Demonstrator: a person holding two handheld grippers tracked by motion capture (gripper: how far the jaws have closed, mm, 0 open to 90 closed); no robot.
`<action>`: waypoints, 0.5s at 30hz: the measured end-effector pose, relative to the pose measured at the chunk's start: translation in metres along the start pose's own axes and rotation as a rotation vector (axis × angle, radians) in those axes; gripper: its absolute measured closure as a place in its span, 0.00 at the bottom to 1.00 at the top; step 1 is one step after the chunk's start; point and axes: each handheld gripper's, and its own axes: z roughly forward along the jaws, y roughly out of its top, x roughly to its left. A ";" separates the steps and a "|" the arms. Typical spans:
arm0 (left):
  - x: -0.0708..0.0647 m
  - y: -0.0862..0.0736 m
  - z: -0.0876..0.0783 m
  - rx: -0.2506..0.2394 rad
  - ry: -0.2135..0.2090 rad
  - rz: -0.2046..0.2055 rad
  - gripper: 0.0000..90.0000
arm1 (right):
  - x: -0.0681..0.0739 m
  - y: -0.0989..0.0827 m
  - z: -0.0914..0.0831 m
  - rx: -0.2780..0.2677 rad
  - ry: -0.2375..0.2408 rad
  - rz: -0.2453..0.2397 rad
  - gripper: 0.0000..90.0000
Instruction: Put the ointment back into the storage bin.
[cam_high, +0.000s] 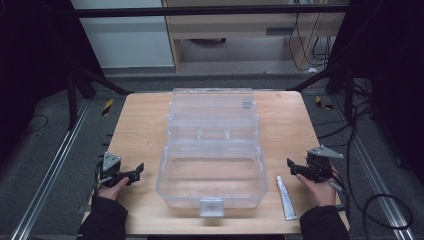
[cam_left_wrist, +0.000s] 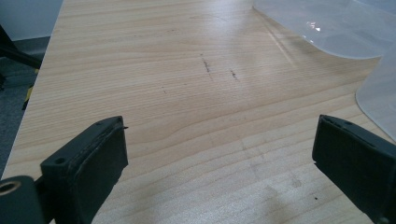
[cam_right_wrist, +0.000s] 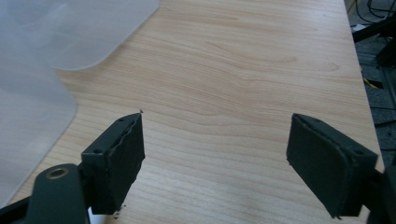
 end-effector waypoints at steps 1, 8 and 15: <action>0.000 0.000 0.000 0.001 0.000 0.000 0.03 | 0.001 0.001 -0.001 0.006 0.005 0.000 0.23; 0.000 0.000 0.000 -0.004 -0.003 -0.001 0.03 | 0.012 0.004 -0.007 0.048 -0.009 -0.051 0.29; 0.000 0.000 0.000 -0.003 -0.002 -0.004 0.03 | 0.017 0.006 -0.022 0.078 0.011 -0.050 0.35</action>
